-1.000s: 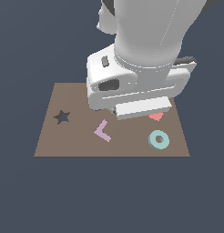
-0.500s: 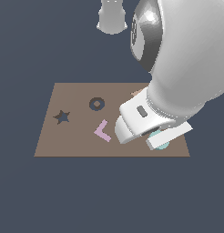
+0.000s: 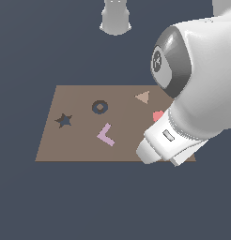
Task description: Insert a designated object into the corresponding slot on a board.
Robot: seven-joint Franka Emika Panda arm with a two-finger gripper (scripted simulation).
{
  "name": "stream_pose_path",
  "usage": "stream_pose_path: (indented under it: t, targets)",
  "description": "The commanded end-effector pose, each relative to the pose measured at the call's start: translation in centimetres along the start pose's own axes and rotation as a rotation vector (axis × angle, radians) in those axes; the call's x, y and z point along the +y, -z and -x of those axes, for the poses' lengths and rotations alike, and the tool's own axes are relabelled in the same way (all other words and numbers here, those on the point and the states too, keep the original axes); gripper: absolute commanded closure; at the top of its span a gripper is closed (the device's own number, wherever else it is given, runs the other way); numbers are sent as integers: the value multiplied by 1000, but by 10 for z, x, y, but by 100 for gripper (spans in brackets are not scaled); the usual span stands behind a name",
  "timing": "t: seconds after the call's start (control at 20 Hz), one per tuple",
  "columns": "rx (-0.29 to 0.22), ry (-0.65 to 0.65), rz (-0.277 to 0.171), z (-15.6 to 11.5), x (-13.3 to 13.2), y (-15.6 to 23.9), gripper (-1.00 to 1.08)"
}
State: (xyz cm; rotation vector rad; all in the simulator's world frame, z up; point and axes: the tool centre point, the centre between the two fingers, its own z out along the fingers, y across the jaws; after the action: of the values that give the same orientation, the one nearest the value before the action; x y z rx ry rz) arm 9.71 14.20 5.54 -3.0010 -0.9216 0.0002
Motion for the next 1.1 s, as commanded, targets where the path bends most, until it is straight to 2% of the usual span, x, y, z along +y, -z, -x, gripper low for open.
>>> stream_pose_path:
  t: [0.0, 0.75, 0.8, 1.05]
  targets:
    - [0, 20, 2, -4, -2, -3, -92]
    - [-1, 31, 2, -6, -4, -26, -92]
    - [-1, 31, 2, -6, -4, -26, 108]
    - [-1, 31, 2, -6, -4, -26, 108]
